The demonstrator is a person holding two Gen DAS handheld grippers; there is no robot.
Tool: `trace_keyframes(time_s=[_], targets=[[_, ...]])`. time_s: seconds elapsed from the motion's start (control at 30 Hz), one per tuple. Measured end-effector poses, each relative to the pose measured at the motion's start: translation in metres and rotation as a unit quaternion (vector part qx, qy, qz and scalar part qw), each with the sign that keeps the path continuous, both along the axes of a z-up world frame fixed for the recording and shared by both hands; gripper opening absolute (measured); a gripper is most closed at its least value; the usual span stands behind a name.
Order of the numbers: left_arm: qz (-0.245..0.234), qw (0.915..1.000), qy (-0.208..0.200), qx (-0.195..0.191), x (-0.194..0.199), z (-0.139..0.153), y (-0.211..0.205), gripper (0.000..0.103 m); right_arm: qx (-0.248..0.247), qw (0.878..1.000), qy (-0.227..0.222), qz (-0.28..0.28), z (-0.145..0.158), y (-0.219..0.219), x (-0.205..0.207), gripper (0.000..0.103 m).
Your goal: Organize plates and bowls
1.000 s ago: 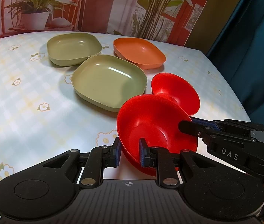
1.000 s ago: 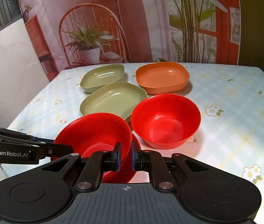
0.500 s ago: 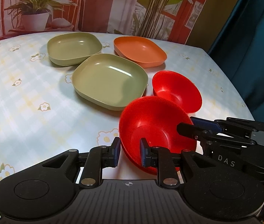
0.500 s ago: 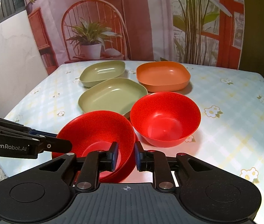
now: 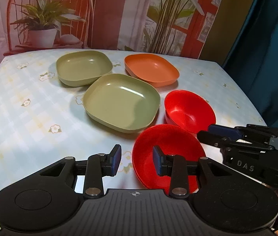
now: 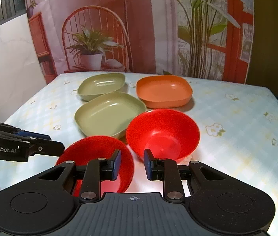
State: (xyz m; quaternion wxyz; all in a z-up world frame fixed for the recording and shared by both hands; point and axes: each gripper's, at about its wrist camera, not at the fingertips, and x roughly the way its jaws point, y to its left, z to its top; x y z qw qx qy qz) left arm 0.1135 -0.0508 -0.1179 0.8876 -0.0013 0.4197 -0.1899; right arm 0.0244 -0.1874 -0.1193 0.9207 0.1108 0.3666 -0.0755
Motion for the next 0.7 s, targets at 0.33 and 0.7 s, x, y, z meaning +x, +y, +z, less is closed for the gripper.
trace_keyframes(time_s=[0.33, 0.7], targets=[[0.000, 0.9998, -0.016, 0.011, 0.009, 0.005, -0.006, 0.037, -0.016, 1.000, -0.012, -0.009, 0.008, -0.025, 0.003, 0.024], [-0.015, 0.9997, -0.019, -0.002, 0.030, 0.012, -0.029, 0.037, -0.009, 0.999, -0.015, -0.040, 0.001, -0.055, 0.003, 0.024]])
